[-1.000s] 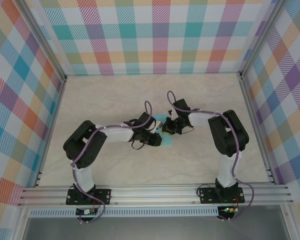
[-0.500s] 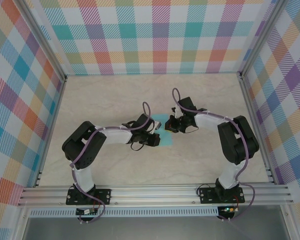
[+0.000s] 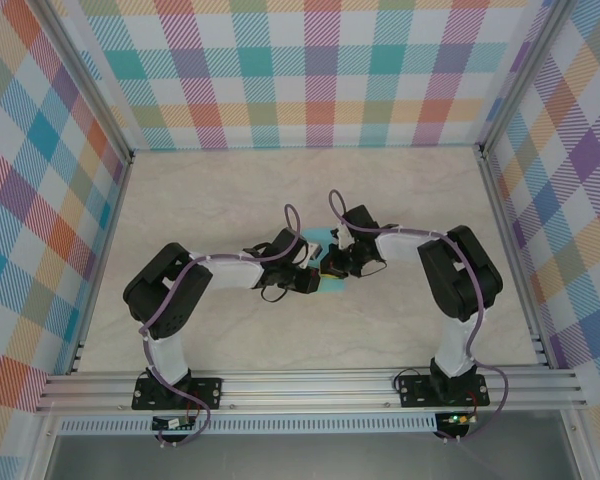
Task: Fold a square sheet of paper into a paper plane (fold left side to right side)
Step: Fold the triangle a second time at the center of the table.
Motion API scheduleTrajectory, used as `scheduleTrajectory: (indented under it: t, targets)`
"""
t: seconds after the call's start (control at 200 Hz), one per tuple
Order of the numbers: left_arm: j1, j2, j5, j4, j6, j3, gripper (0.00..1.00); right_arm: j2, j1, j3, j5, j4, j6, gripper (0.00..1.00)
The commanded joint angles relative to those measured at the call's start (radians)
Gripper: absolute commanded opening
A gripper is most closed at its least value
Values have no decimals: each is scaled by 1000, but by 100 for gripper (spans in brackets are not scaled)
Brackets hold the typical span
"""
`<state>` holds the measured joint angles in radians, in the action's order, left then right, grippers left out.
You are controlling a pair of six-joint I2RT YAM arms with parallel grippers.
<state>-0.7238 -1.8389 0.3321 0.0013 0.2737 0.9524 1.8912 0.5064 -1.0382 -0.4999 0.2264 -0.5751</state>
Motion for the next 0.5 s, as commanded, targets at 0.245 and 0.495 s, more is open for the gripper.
scheduleTrajectory:
  t: [0.245, 0.495]
  targets:
    - [3, -14, -18, -88, 2, -35, 0, 28, 12, -61, 63, 68, 34, 0]
    - [3, -18, -18, -83, 3, -41, 0, 59, 12, -100, 144, 137, 82, 0]
